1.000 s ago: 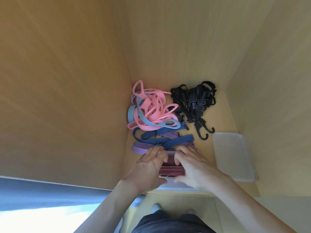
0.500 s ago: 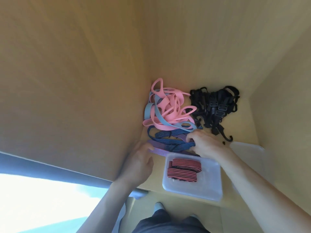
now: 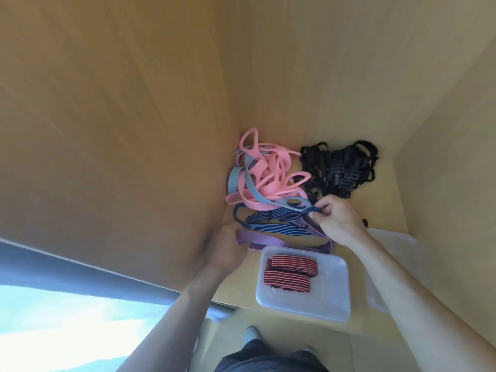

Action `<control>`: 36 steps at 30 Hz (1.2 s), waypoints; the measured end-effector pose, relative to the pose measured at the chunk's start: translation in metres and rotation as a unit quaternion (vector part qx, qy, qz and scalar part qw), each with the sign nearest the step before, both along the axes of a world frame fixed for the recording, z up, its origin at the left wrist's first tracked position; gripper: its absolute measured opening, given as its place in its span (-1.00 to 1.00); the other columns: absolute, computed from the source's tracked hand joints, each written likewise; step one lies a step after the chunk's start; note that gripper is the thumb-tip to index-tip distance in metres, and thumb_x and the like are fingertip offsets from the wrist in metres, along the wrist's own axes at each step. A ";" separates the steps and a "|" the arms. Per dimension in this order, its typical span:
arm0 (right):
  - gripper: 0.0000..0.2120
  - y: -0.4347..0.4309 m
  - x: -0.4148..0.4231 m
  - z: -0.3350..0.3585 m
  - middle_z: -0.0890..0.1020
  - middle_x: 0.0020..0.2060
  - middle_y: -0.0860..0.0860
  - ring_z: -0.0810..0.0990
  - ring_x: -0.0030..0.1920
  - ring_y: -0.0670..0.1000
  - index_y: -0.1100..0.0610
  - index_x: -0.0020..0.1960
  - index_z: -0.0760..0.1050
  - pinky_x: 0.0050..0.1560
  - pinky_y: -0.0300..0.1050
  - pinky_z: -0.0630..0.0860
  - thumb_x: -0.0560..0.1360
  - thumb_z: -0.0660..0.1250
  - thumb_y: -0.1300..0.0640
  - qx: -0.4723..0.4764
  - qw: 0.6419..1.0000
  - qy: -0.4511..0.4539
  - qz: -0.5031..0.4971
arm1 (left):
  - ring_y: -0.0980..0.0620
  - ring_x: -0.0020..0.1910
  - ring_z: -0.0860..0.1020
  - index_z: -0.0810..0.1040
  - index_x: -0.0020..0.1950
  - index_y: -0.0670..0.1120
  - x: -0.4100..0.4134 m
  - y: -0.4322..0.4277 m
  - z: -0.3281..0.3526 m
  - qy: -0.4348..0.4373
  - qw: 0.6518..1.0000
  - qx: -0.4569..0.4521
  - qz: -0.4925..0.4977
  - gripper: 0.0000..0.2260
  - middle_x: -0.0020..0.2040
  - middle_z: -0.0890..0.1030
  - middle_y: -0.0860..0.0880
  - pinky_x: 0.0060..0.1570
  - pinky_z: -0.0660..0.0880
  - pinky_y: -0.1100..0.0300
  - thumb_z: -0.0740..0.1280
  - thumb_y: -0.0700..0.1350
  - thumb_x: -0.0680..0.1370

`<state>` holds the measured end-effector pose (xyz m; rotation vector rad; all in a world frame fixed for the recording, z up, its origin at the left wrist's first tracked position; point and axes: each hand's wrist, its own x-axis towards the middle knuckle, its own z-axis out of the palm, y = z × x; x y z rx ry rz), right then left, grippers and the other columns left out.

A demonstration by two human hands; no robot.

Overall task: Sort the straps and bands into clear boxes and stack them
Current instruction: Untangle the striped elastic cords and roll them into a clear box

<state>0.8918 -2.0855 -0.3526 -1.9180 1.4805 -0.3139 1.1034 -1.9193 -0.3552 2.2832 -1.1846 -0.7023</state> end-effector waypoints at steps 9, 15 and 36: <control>-0.91 -0.017 -0.005 -0.021 0.68 -0.24 0.05 0.61 -0.25 0.08 0.04 -0.14 0.60 -0.16 -0.08 0.51 0.49 0.50 0.11 0.084 0.977 -0.149 -0.127 | -0.22 -0.16 0.67 0.59 -0.06 -0.18 -0.008 -0.029 0.098 0.179 0.973 -0.118 0.083 -0.81 -0.16 0.64 -0.21 -0.02 0.64 -0.10 0.25 -0.41 0.49; -0.83 -0.018 -0.014 -0.004 0.64 -0.32 0.04 0.58 -0.38 0.04 0.19 0.07 0.61 -0.23 -0.13 0.51 0.53 0.45 0.13 0.121 0.963 -0.172 -0.168 | -0.06 -0.18 0.72 0.59 -0.06 -0.18 -0.019 -0.054 0.165 0.248 0.949 -0.183 0.072 -0.81 -0.10 0.69 -0.20 -0.10 0.67 0.08 0.23 -0.38 0.55; -0.69 0.004 0.039 0.223 0.28 -0.37 0.02 0.26 -0.39 -0.02 0.11 -0.23 0.31 -0.25 -0.10 0.37 0.70 0.13 0.14 0.192 0.781 -0.594 -0.018 | -0.05 0.02 0.58 0.47 0.28 -0.28 -0.050 -0.087 0.199 0.357 0.910 -0.197 -0.069 -0.68 0.16 0.62 -0.25 0.12 0.49 0.11 0.22 -0.45 0.55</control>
